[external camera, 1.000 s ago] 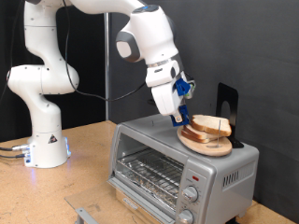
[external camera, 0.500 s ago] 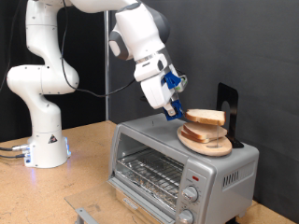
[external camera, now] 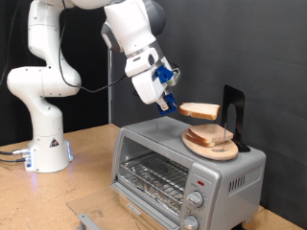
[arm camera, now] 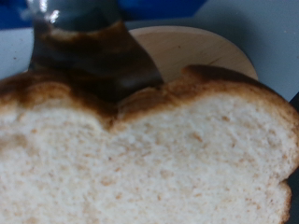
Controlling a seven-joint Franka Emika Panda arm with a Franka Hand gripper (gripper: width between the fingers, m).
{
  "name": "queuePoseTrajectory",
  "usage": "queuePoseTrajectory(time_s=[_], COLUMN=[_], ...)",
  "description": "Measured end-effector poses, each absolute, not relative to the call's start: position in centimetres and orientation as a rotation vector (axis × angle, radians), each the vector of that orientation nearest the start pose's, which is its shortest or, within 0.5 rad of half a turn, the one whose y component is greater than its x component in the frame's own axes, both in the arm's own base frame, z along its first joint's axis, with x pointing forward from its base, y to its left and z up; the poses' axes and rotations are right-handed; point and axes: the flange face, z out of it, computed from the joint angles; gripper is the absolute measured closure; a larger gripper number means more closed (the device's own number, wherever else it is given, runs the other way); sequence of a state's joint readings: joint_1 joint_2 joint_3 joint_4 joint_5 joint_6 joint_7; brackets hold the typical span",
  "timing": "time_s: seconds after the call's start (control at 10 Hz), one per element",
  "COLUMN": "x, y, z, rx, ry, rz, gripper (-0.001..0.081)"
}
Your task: Make a piece of toast with the oven
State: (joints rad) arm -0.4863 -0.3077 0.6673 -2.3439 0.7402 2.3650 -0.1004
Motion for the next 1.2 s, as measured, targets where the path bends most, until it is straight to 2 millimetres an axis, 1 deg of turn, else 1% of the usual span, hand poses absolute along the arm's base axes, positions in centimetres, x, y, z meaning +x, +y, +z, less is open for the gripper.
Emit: queuePoseTrajectory(time_s=[0.2,0.4,0.6,0.7,0.9,1.0,1.2], x=[48.1,47.4,45.8,44.8,42.8,42.1,40.7], y=[10.7,9.5,7.8,7.0,4.9,3.8,1.6], z=[45.8,46.5,47.0,46.7,45.3,44.9,45.0], rx=[-2.668,-2.622,-2.617,-2.630,-2.653,-2.652,-2.633], ry=[0.241,0.234,0.265,0.284,0.344,0.369,0.373], rz=[-0.408,-0.442,-0.457,-0.445,-0.420,-0.425,-0.463], gripper=[0.0327,0.0327,0.0327,0.0327,0.0327,0.0327,0.0327])
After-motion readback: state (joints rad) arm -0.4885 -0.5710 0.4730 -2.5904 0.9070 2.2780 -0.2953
